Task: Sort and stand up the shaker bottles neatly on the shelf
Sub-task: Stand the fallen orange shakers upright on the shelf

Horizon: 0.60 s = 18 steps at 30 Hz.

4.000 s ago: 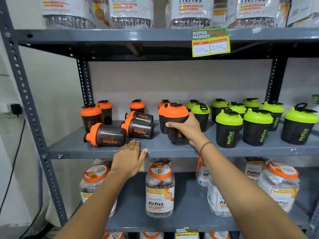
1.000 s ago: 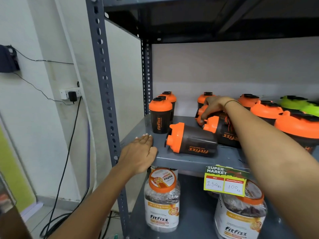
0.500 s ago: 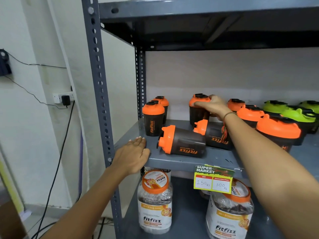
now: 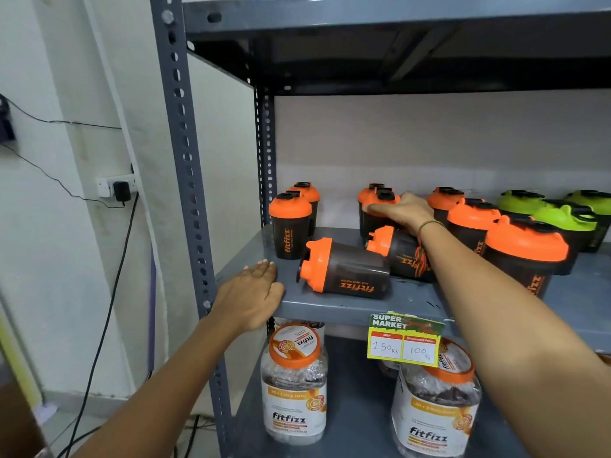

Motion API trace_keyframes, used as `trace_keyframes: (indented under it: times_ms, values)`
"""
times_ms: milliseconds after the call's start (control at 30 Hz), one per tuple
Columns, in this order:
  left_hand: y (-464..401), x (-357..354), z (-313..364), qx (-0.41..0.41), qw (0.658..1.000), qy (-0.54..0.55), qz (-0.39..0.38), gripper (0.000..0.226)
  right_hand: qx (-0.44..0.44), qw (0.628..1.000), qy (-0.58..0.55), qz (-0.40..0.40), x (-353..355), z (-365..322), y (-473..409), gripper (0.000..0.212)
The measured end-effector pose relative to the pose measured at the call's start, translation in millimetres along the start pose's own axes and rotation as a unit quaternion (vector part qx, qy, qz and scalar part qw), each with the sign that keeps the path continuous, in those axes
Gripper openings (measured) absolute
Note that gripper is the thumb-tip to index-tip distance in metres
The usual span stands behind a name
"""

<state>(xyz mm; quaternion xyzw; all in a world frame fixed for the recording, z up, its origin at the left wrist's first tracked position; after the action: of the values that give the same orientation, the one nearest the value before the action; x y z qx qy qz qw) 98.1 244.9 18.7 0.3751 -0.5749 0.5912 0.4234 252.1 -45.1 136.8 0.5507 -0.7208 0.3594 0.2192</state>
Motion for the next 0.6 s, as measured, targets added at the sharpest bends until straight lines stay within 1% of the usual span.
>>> trace_keyframes:
  times_ms: [100,167,233,300,367,433,467,500,533,600]
  values:
    - [0,-1,0,-0.002,1.000,-0.004,0.005,0.061,-0.005,1.000,0.011,-0.012,2,-2,2,0.088]
    - [0,-1,0,-0.004,1.000,-0.005,0.003,0.062,-0.011,1.000,0.020,-0.018,4,-3,5,0.089]
    - [0,-1,0,-0.003,1.000,-0.003,-0.002,0.065,-0.021,0.999,0.013,-0.022,7,-2,7,0.100]
    - [-1,-1,0,-0.001,1.000,-0.001,-0.005,0.064,-0.015,1.000,-0.014,0.002,11,-2,8,0.110]
    - [0,0,0,0.001,1.000,-0.002,-0.006,0.061,0.023,0.997,-0.040,0.065,21,-5,13,0.111]
    - [0,0,2,-0.003,1.000,0.000,-0.007,0.059,0.077,0.987,-0.053,0.130,33,-9,20,0.102]
    - [0,1,2,-0.006,1.000,0.002,-0.008,0.059,0.103,0.982,-0.057,0.148,38,-11,25,0.094]
    - [0,2,3,-0.008,1.000,0.004,-0.009,0.059,0.128,0.979,-0.058,0.148,44,-13,28,0.086]
    - [0,3,3,-0.008,1.000,0.005,-0.011,0.059,0.150,0.979,-0.054,0.130,48,-16,32,0.077]
    - [0,4,3,-0.003,1.000,0.008,-0.014,0.060,0.181,0.982,-0.033,0.048,54,-20,39,0.061]
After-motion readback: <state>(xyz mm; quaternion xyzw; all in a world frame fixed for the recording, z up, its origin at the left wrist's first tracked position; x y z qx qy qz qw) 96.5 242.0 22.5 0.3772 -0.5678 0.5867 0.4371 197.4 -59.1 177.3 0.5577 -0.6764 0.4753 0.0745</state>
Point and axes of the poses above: each hand's wrist, its own y-axis away from the middle knuckle, its own x-axis out of the back of the hand, z = x × y, the point moved 3 cm from there along -y, towards the middle knuckle, and after that the axes turned 1 degree about y, right-handed, at the moved point
